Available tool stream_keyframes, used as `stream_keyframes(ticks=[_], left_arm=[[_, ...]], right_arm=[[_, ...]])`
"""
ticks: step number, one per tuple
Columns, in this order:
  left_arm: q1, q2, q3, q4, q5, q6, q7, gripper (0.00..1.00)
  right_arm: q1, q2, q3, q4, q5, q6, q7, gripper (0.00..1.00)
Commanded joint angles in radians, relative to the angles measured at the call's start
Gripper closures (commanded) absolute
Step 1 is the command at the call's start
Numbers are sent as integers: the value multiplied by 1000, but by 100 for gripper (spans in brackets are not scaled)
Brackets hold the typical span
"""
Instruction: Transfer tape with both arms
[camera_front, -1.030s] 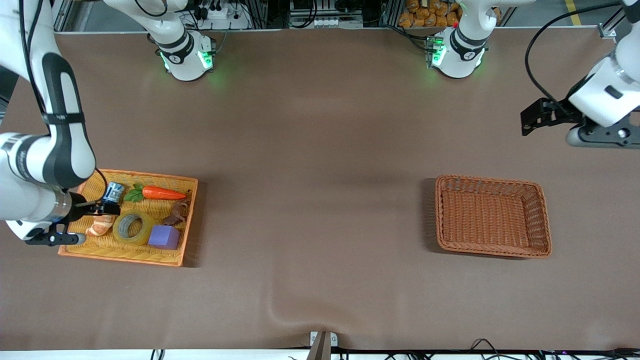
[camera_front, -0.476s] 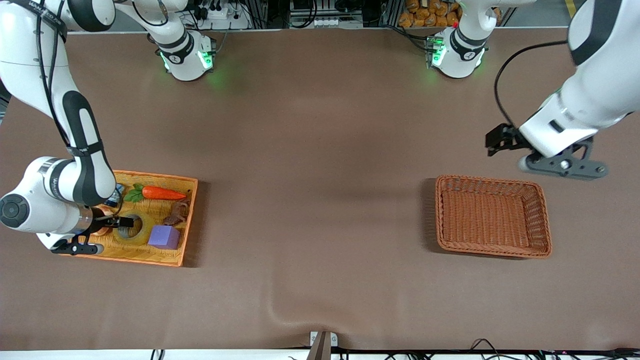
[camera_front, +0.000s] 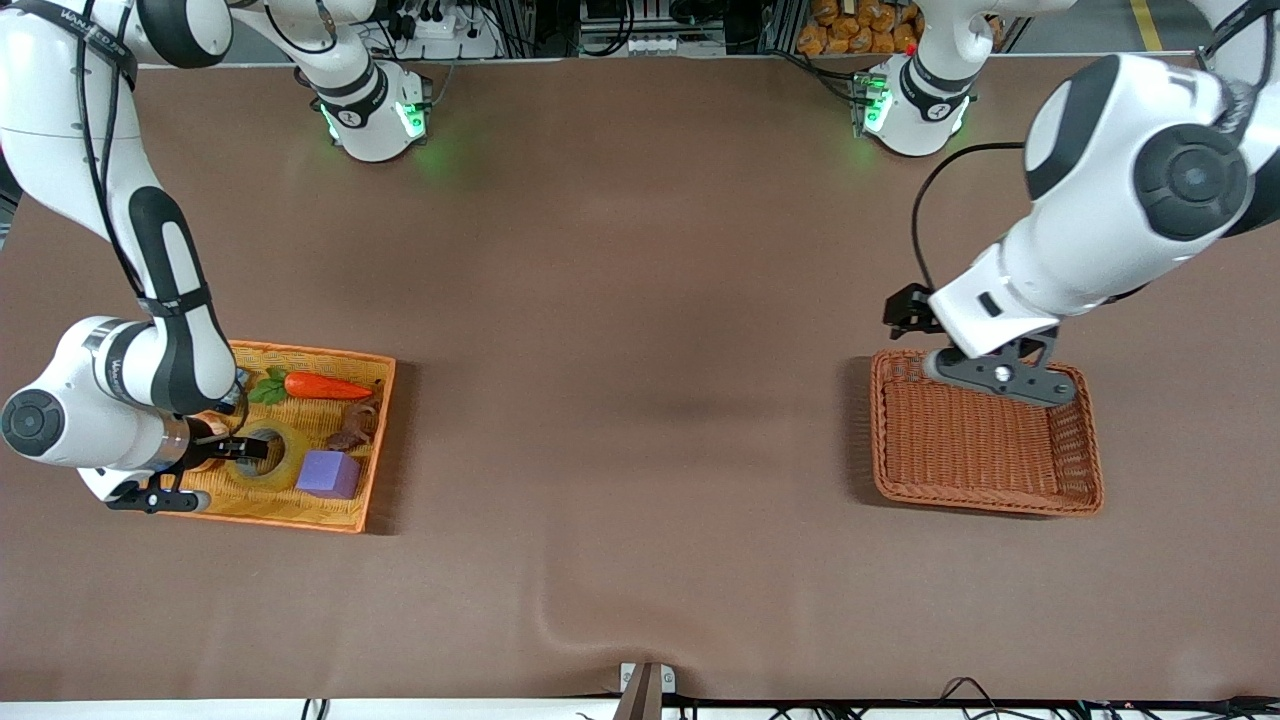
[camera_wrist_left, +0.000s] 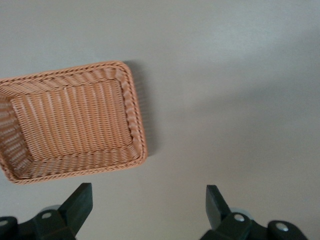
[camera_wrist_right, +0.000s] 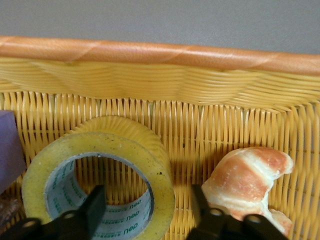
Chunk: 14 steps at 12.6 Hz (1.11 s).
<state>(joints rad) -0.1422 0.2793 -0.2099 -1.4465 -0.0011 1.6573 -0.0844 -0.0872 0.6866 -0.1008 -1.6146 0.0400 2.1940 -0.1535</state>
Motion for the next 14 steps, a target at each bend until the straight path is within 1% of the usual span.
stream_keyframes(ticks=[1,3,5,7,8,10,14], left_arm=[[-13,18,1,20,-17,5,-35,0],[-28,26,1,20,-17,36,-60,0],[-66,35,1,23,-20,44,-130,0],[-121,37,1,49,-25,73,-240,0],[-122,35,1,49,-25,73,-242,0],[-119,34,1,48,-24,73,-247,0],[-105,28,1,44,-16,71,-248,0]], right_arm=[[-14,13,10,18,18,0,-6,100],[-16,13,10,19,18,0,-12,100],[-29,8,10,21,17,0,-24,100],[-35,1,10,28,18,0,-66,100],[-39,-7,12,30,18,-7,-84,100],[-37,-53,12,28,18,-17,-110,100],[-28,-153,12,30,17,-89,-176,100]])
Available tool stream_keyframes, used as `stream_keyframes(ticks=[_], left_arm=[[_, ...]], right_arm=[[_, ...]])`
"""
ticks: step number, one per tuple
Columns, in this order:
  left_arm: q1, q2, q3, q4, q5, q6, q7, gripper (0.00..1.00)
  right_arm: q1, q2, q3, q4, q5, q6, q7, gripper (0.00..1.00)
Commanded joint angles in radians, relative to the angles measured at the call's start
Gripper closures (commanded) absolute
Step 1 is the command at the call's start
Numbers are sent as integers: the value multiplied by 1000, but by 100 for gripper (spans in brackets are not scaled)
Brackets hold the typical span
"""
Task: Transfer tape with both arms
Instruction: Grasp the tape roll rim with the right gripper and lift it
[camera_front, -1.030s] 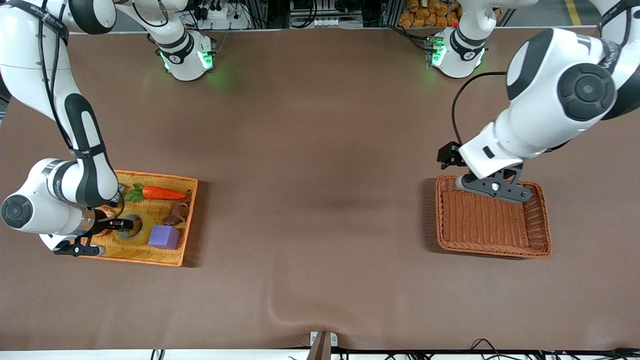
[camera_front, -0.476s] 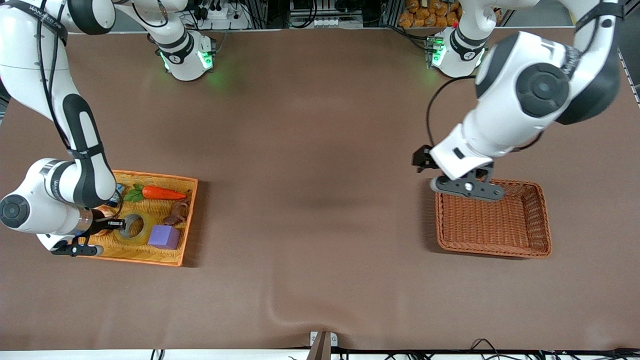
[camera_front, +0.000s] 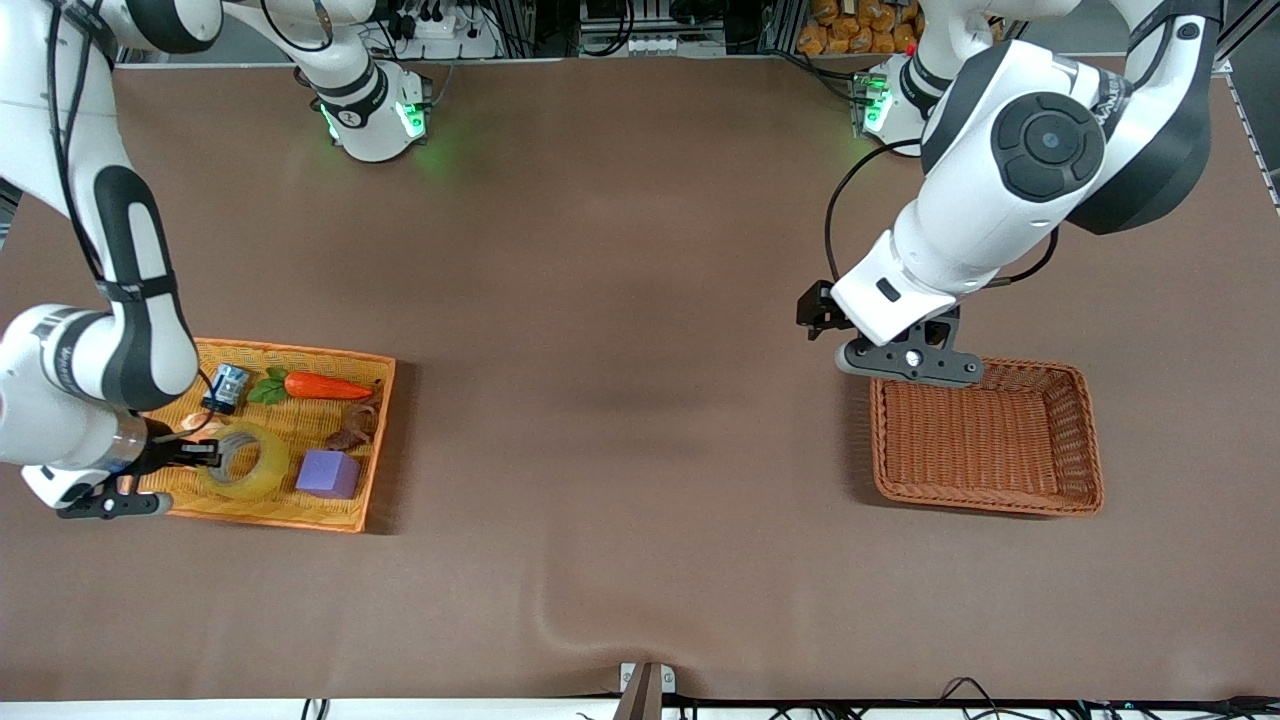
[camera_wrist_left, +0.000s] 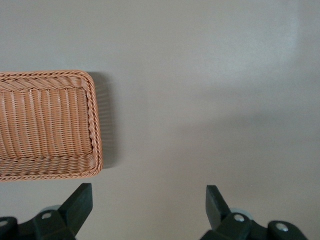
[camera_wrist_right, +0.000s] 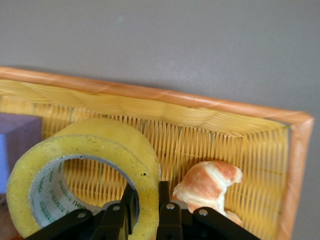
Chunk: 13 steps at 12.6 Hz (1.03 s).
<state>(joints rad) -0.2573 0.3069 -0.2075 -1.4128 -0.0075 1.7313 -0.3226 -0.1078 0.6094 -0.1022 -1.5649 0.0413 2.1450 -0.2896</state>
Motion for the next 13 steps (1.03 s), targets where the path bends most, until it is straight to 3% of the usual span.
stream_keyframes(ticks=[1,4,6,10,13], left_arm=[[12,-2,3,12,-8,-3,-10,0],[15,0,10,9,-8,-3,-3,0],[20,8,10,9,-8,-3,-9,0],[50,9,11,8,-5,-3,-4,0],[81,8,11,-3,-3,-6,-7,0]], right_arm=[[5,-103,13,-18,15,-57,-40,100],[91,-135,15,52,25,-176,-28,100],[138,-135,13,95,102,-269,5,100],[288,-126,13,101,126,-292,186,100],[477,-83,12,103,141,-275,398,100]])
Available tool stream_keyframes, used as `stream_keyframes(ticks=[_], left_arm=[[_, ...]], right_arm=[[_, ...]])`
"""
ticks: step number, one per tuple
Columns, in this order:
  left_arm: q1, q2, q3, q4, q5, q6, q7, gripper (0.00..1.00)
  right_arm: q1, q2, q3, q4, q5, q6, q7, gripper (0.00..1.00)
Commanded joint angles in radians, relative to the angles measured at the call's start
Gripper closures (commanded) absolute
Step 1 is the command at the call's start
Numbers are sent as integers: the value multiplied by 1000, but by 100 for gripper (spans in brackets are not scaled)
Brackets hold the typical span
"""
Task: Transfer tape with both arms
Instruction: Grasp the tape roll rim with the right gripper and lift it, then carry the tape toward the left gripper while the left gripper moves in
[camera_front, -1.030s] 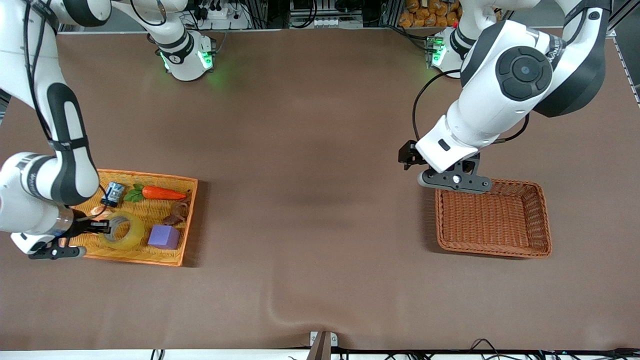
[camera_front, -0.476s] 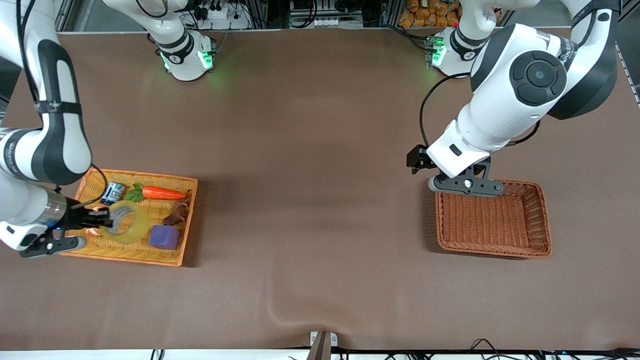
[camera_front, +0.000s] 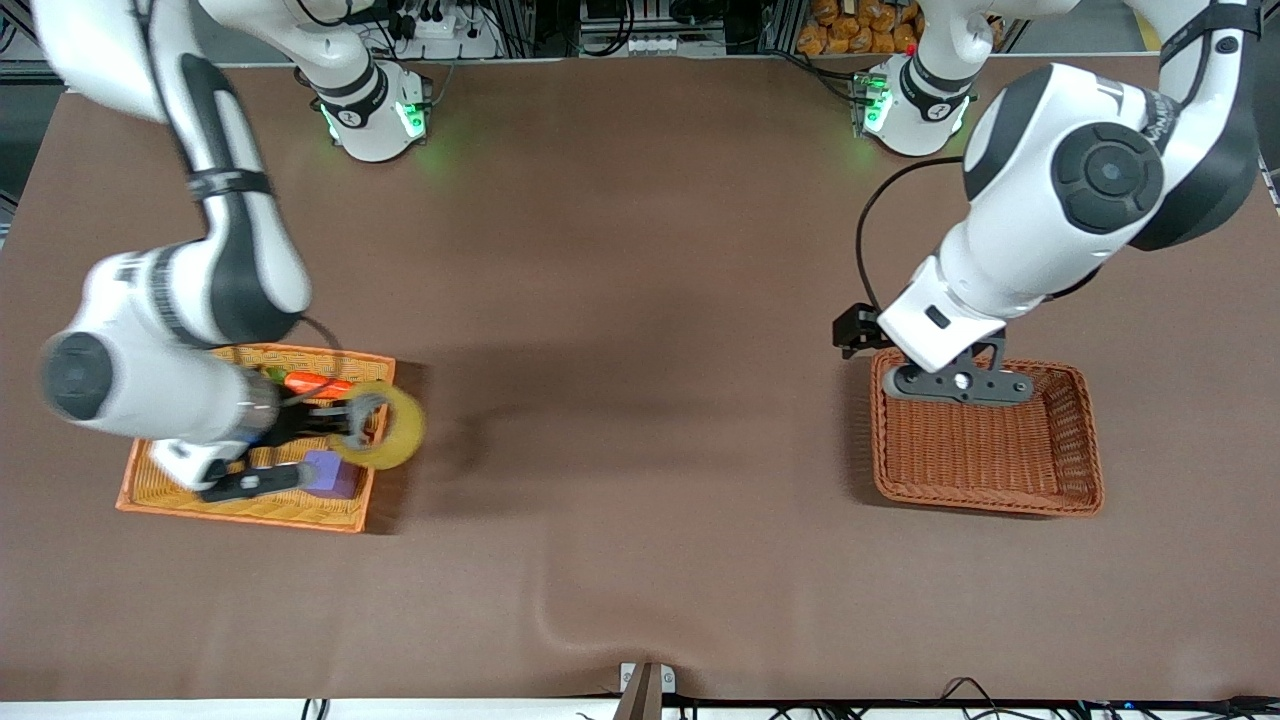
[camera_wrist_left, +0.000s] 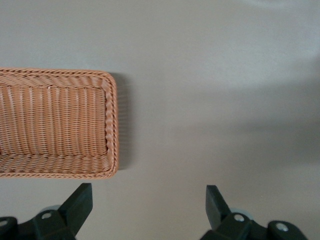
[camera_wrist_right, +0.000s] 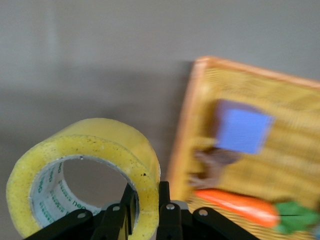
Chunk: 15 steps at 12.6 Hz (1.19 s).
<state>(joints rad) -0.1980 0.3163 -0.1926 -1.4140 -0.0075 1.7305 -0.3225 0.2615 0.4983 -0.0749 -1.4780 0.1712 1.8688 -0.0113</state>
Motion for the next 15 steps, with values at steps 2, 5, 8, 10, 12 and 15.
stream_keyframes(ticks=[2,5,8,10,12,15], left_arm=[[35,-3,-4,0,0,-5,-7,0],[32,24,-4,-3,0,4,-4,0],[25,55,-2,-26,30,18,-10,0],[19,57,-4,-77,63,66,-15,0],[17,57,-8,-92,63,70,-23,0],[17,58,-11,-167,63,144,-23,0]], right_arm=[[177,78,-16,51,13,9,236,100],[290,146,-16,79,21,71,293,100],[416,267,-22,163,7,182,338,100],[444,353,-22,256,5,194,332,100],[479,411,-20,298,7,251,332,100],[524,422,-20,271,5,338,298,0]])
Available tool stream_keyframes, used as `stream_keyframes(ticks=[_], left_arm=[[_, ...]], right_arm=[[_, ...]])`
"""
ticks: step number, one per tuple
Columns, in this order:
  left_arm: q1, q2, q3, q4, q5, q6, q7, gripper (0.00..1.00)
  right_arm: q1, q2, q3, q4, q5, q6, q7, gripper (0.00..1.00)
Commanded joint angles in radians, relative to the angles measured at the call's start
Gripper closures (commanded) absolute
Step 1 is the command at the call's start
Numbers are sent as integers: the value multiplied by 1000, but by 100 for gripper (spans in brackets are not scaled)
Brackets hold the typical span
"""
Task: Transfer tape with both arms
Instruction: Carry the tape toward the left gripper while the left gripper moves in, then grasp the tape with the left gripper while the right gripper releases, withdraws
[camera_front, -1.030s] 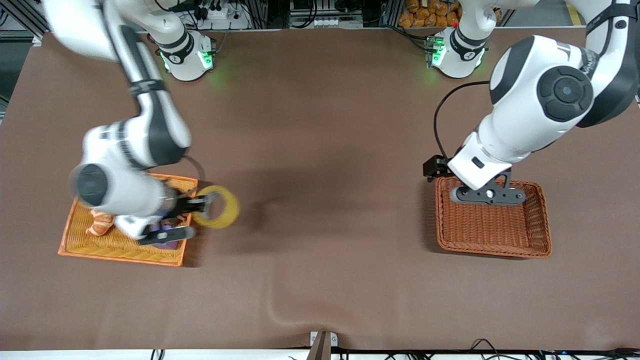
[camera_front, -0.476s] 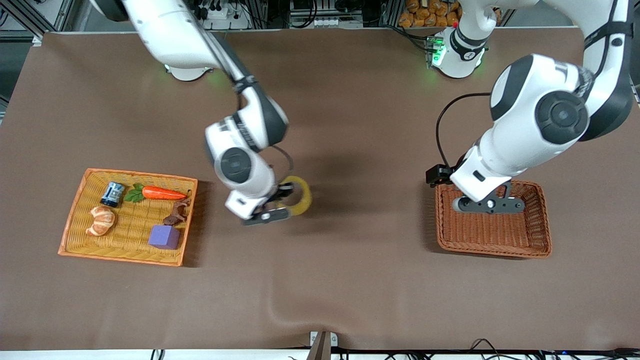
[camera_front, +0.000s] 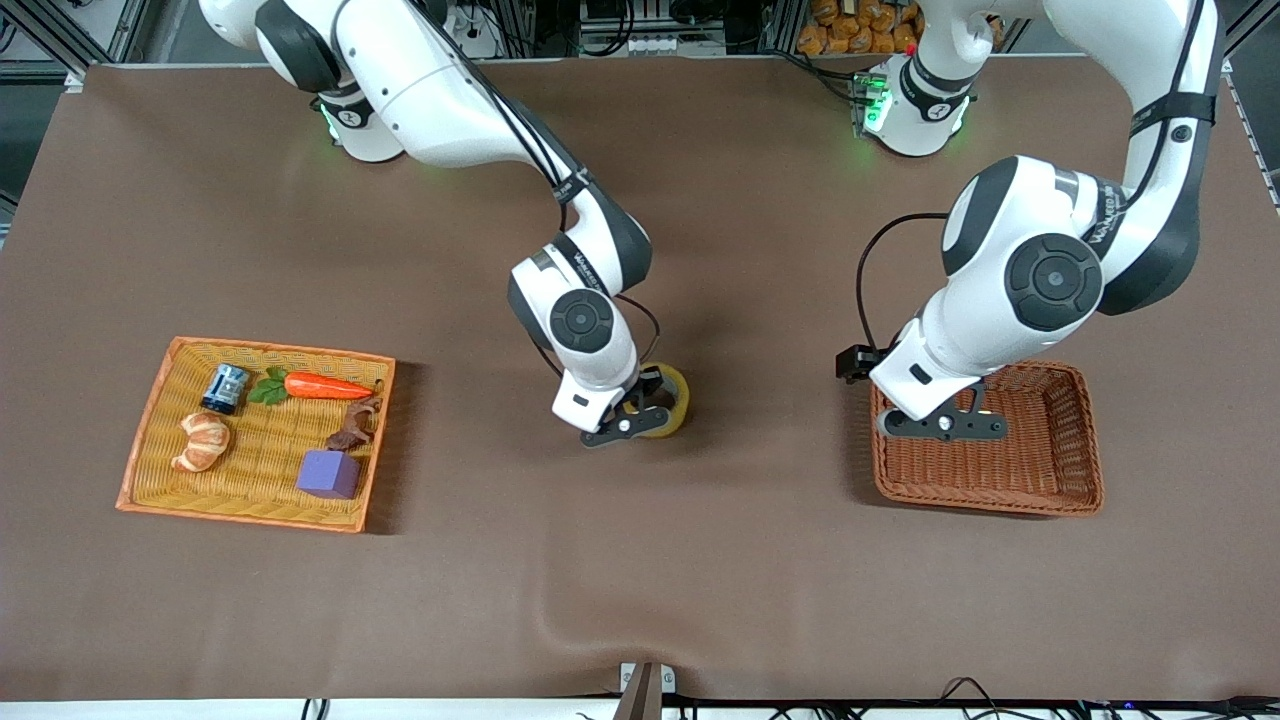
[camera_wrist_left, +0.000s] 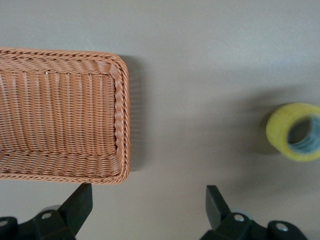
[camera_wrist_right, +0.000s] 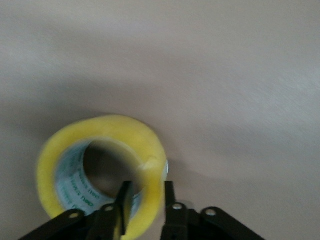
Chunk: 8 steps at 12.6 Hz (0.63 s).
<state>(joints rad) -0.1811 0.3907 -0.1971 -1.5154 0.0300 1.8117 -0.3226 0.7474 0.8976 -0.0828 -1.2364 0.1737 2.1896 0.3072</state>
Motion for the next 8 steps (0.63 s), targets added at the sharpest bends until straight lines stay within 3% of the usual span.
stream_keyframes(ticks=[1,4,8], left_arm=[[-1,-16,-8,-98,25,96,-23,0],[-37,16,-10,-121,24,149,-65,0],[-124,129,-10,-109,15,322,-202,0]], right_arm=[[44,12,-15,29,3,18,-25,0],[-2,-92,-15,-4,7,-118,-57,0],[-207,-277,-8,-87,15,-276,-304,0]])
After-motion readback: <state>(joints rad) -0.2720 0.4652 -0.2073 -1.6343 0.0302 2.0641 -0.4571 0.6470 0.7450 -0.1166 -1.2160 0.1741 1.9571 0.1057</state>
